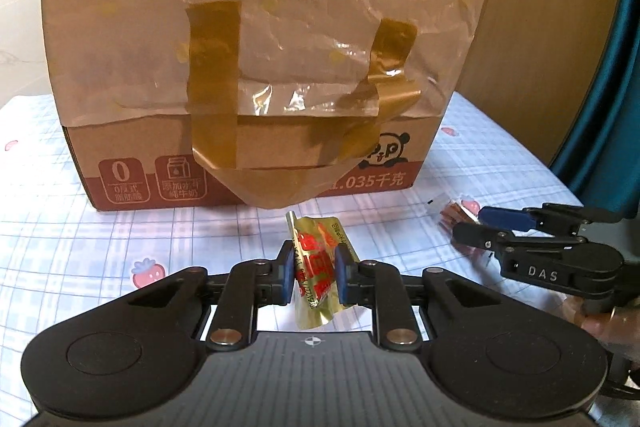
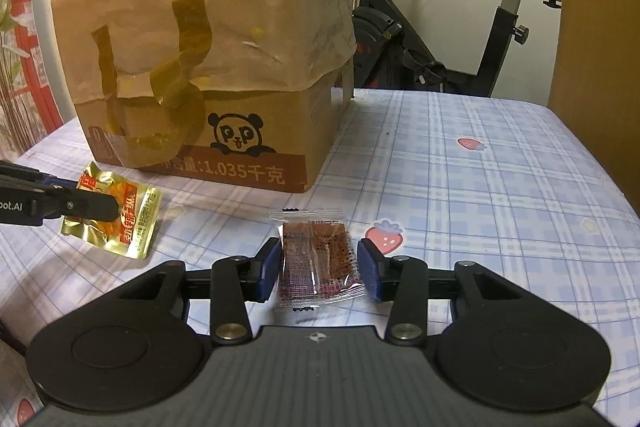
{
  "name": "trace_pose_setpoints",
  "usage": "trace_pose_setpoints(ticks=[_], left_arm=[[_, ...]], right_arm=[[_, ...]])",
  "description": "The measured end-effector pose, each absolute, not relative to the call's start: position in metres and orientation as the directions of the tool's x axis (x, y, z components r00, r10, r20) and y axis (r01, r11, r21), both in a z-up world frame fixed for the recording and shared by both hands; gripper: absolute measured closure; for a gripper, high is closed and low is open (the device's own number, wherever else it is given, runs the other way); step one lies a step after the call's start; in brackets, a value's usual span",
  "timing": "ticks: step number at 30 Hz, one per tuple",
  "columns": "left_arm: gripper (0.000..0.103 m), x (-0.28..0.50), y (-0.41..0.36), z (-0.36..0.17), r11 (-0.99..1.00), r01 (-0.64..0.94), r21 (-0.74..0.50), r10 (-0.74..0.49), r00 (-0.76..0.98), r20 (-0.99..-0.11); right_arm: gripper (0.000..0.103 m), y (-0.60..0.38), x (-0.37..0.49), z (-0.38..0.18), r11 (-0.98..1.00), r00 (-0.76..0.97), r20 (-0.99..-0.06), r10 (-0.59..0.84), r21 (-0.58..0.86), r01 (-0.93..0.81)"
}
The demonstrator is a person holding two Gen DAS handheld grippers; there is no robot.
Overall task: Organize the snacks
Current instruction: 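Lift both packets over the box and release them inside with both tools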
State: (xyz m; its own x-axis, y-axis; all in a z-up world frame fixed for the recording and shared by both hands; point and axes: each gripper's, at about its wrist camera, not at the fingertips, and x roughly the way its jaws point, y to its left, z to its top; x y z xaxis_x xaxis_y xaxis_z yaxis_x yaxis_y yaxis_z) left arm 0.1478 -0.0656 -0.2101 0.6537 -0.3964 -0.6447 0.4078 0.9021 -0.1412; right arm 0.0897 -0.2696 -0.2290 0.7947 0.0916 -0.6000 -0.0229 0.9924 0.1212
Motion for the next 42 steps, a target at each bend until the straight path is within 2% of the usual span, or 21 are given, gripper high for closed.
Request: trace_pose_setpoints(ticks=[9,15,23,31,36,42], left_arm=[[0.082,0.138,-0.059,-0.196,0.880,0.445,-0.165,-0.447,0.661,-0.602],[0.082,0.130,-0.050,-0.175,0.858,0.475,-0.194,-0.494,0.664,-0.562],[0.082,0.121,-0.035,-0.116,0.832,0.522,-0.186,-0.544,0.708,-0.450],[0.081,0.145,-0.012,-0.046,0.844,0.518,-0.138,-0.533,0.782,-0.324],[0.081,0.179,-0.005,-0.022,0.867,0.486,-0.111,-0.495,0.812,-0.310],[0.081,0.239,-0.006,-0.014,0.904,0.424,-0.059,-0.414,0.829,-0.376]], right_arm=[[0.059,-0.269,0.081,-0.220,0.992,0.817,-0.570,0.090,0.123,-0.023],[0.059,-0.274,0.064,-0.195,0.988,0.843,-0.529,0.095,0.153,-0.015],[0.059,-0.275,0.054,-0.126,0.988,0.915,-0.389,0.103,0.145,-0.050],[0.059,-0.265,0.084,-0.052,0.980,0.954,-0.244,0.172,0.144,-0.139],[0.059,-0.250,0.127,-0.032,0.977,0.945,-0.252,0.207,0.112,-0.184],[0.059,-0.238,0.201,-0.031,0.973,0.913,-0.344,0.217,0.156,-0.172]])
